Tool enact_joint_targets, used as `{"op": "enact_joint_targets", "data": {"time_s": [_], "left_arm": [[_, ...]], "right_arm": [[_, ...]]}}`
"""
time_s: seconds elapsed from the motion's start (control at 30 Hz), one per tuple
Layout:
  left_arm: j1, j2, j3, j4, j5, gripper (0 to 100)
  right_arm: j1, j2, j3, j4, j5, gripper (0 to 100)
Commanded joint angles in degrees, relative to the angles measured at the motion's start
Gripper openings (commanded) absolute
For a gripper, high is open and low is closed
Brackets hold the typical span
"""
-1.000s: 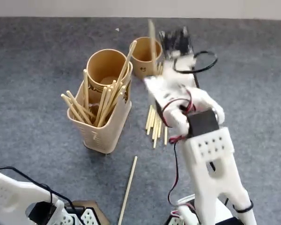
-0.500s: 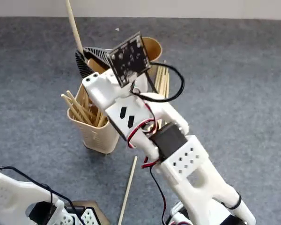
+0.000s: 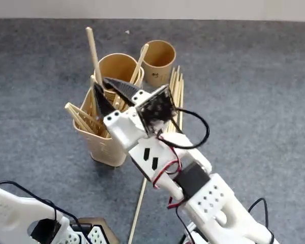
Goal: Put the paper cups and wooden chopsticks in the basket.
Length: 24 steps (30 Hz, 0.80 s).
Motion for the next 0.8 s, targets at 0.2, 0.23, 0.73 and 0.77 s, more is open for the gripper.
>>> {"op": "enact_joint_targets", "data": {"time_s": [0.2, 0.23, 0.73, 0.77], "left_arm": [[2.9, 0.0, -0.4, -0.1, -0.3, 21], [2.9, 0.0, -0.4, -0.1, -0.3, 21], [3.3, 0.0, -0.4, -0.3, -0.4, 21], [3.3, 0.0, -0.4, -0.3, -0.4, 21]], "right_arm": [[0.4, 1.3, -22.4, 21.9, 5.3, 24.5], [1.6, 1.2, -24.5, 24.5, 5.3, 24.5], [25.3, 19.9, -25.1, 53.7, -3.7, 24.5], [26.1, 22.3, -24.2, 52.4, -3.7, 24.5]]}}
